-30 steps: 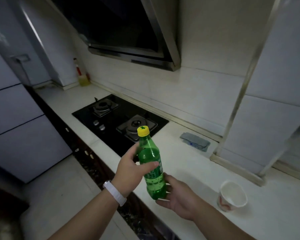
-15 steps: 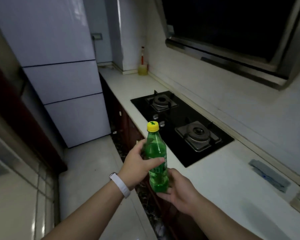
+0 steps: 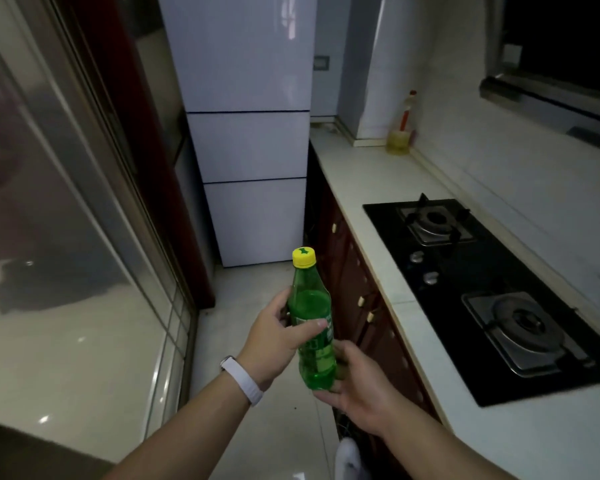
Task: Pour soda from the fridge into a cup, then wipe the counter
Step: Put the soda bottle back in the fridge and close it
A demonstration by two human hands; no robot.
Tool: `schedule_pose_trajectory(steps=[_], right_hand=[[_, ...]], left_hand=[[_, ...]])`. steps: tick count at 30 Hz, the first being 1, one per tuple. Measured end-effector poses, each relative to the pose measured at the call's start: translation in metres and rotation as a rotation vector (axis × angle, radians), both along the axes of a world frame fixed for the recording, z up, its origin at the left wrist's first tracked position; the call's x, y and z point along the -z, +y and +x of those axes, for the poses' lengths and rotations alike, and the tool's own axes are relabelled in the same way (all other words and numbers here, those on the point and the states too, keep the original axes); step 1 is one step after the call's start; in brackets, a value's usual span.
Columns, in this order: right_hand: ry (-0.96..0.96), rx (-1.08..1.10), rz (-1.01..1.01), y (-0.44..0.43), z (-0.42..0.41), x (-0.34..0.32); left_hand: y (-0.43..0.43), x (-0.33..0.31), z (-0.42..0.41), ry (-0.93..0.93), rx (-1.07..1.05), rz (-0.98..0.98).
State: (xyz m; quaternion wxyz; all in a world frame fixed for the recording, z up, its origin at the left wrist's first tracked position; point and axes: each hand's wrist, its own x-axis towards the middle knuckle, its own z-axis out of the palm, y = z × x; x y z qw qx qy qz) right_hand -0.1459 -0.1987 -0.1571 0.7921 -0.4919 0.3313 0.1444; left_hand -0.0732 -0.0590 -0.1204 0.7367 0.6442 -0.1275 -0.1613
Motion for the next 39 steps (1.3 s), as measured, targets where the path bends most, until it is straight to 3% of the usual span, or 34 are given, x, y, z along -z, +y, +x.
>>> schedule_pose_trajectory(steps=[11, 19, 39], right_hand=[[0.004, -0.186, 0.063, -0.036, 0.146, 0.015], [-0.062, -0.274, 0.081, -0.099, 0.25, -0.006], [-0.059, -0.279, 0.078, -0.096, 0.403, -0.016]], left_hand=[[-0.024, 0.004, 0.117, 0.056, -0.183, 0.047], [-0.075, -0.022, 0.2, -0.006, -0.247, 0.093], [-0.072, -0.02, 0.357, -0.067, -0.231, 0.08]])
